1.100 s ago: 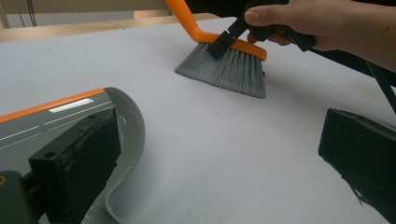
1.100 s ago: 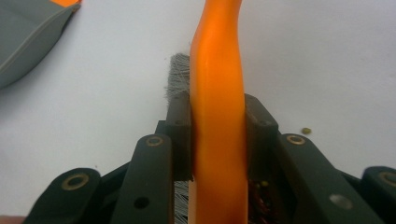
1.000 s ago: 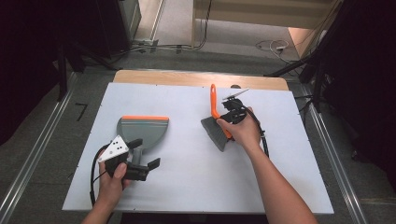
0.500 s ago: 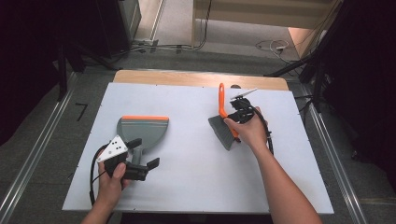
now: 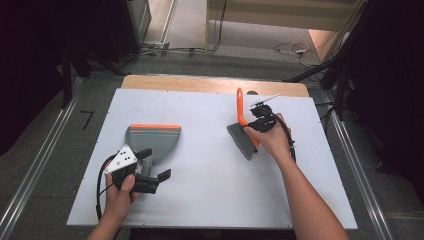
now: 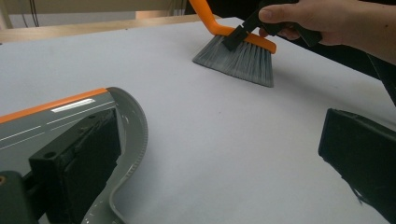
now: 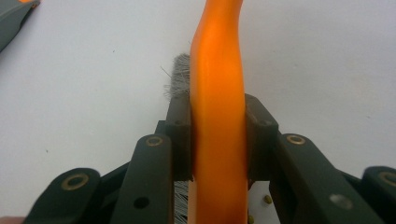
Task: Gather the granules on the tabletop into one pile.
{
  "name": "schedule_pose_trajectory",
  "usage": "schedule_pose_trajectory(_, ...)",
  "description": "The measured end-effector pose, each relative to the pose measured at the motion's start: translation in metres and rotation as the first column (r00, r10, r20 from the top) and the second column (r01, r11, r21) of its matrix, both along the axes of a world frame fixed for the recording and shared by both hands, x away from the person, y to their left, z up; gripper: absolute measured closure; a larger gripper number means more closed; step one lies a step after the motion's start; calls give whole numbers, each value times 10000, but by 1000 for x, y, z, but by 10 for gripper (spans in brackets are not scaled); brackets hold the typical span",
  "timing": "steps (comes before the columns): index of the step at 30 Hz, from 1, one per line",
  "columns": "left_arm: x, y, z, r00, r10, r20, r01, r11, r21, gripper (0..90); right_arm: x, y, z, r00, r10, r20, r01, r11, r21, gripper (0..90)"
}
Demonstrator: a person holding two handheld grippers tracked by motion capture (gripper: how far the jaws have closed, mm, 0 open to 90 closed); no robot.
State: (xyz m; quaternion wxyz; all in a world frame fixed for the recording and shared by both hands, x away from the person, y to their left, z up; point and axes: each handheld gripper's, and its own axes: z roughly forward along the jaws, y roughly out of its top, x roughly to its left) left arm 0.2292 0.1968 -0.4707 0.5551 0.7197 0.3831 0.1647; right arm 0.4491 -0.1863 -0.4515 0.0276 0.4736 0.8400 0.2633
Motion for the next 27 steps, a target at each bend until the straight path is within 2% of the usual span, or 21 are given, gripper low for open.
schedule_pose_trajectory(4, 0, 0, 0, 10000, -2, -9, 2, 10000, 25, 0, -1, -2, 2, 10000, 28, 64, -28, 10000, 93, 674)
schedule_pose_trajectory(10, 1, 0, 0, 10000, 26, -24, -26, 10000, -6, 0, -7, 1, 8, 9976, 657, 221, -666, 9968, 442, 679)
schedule_pose_trajectory(15, 1, -1, -1, 10000, 21, -21, -21, 10000, 2, 0, -17, 2, 20, 9933, 986, 604, -1023, 9928, 623, 681)
schedule_pose_trajectory(20, 1, 0, -1, 10000, 37, -4, -37, 10000, 27, 0, -32, -2, 33, 9888, 1045, 1065, -1132, 9904, 795, 681)
schedule_pose_trajectory(27, 1, 0, 0, 10000, 82, 11, -82, 10000, 39, 0, -52, -21, 42, 9852, 873, 1473, -1039, 9886, 1094, 681)
